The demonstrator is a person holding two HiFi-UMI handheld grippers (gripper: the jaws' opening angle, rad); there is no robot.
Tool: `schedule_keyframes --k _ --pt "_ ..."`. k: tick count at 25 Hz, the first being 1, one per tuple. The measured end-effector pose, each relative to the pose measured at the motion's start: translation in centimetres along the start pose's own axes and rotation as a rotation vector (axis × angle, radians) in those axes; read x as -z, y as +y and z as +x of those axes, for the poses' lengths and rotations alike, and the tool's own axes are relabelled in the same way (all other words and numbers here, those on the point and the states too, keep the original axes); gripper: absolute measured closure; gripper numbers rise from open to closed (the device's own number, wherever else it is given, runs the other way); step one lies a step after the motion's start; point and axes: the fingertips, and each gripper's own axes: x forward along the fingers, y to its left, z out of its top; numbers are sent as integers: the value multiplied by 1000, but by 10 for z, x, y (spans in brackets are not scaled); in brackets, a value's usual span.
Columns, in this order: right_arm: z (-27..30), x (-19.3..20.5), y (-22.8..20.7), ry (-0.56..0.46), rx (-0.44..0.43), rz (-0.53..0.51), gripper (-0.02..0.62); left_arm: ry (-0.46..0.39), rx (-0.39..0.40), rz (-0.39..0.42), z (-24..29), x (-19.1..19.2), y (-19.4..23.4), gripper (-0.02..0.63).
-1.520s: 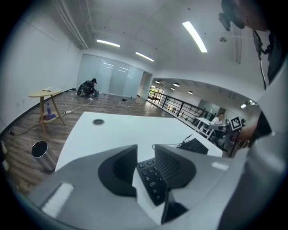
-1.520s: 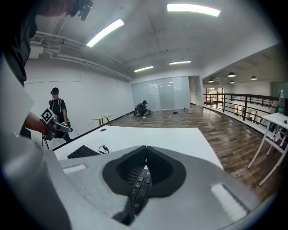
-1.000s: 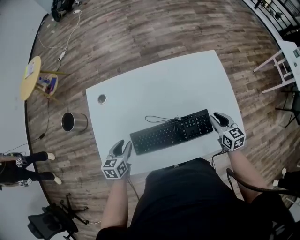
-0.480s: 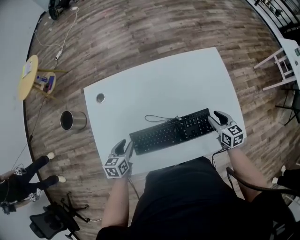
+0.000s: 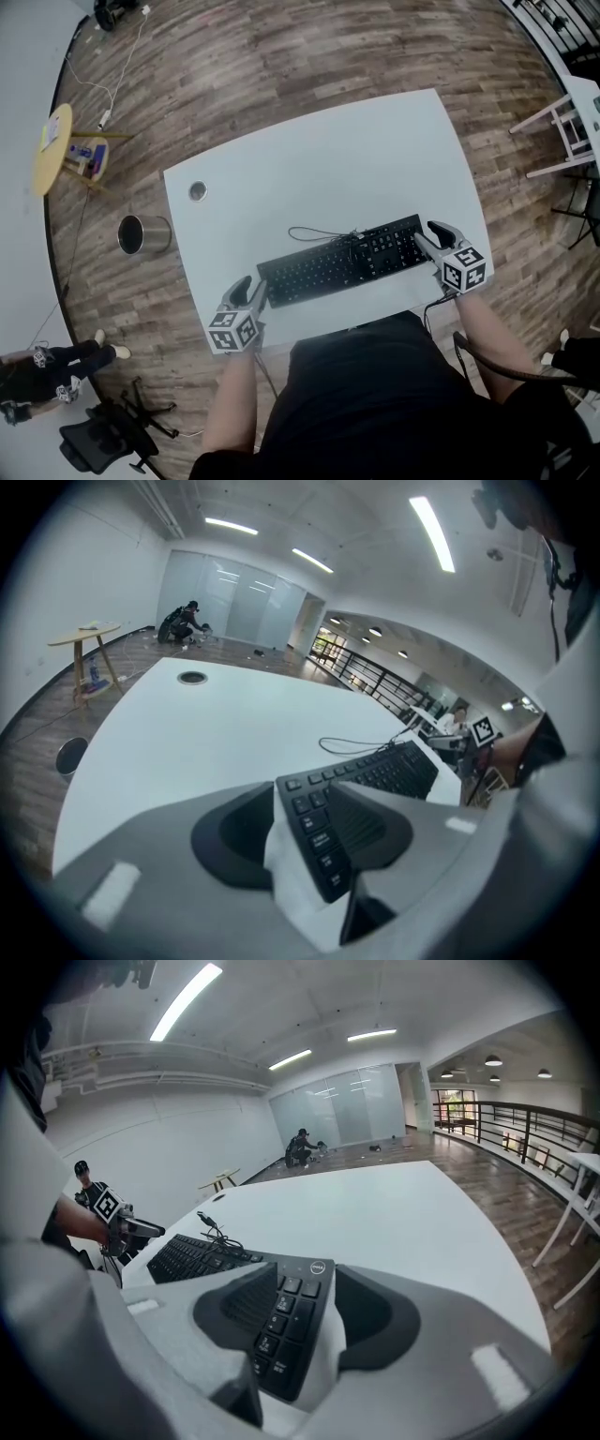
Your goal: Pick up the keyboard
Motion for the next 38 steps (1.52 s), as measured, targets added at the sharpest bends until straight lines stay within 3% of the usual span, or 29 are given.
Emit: schedule_keyframes --k 22,30,38 --pt "13 26 2 77 -44 58 391 108 -25 11 11 28 -1 433" --pt "11 28 1 64 -53 79 391 114 -30 -42 15 32 1 410" --pt "14 28 4 63 -84 102 391 106 20 -113 17 32 -2 445"
